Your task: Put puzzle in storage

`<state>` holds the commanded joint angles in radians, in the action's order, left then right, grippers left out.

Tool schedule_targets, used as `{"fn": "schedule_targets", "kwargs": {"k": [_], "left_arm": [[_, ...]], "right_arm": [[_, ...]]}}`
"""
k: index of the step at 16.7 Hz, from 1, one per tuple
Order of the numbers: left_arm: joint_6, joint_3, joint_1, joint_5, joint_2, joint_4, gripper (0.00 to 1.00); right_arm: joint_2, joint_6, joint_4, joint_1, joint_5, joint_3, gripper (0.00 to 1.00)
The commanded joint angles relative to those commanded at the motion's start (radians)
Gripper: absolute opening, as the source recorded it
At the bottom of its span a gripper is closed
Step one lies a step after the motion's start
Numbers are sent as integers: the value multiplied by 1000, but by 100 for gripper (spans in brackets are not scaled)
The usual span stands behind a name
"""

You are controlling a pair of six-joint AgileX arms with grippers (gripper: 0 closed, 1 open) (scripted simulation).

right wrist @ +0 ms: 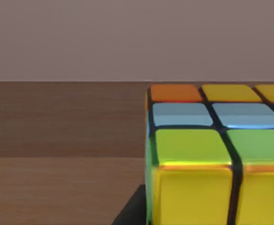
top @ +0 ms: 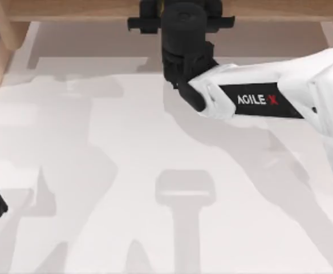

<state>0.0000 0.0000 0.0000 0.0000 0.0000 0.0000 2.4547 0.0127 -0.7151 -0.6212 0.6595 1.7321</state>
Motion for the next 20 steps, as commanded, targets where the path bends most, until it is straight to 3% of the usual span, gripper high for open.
{"fn": "schedule_targets", "kwargs": {"k": [2, 20], "left_arm": [[0, 0, 0, 0, 0, 0, 100], [0, 0, 0, 0, 0, 0, 100]], "right_arm": [[0, 0, 0, 0, 0, 0, 0], [-95, 3, 10, -28, 22, -87, 0]]}}
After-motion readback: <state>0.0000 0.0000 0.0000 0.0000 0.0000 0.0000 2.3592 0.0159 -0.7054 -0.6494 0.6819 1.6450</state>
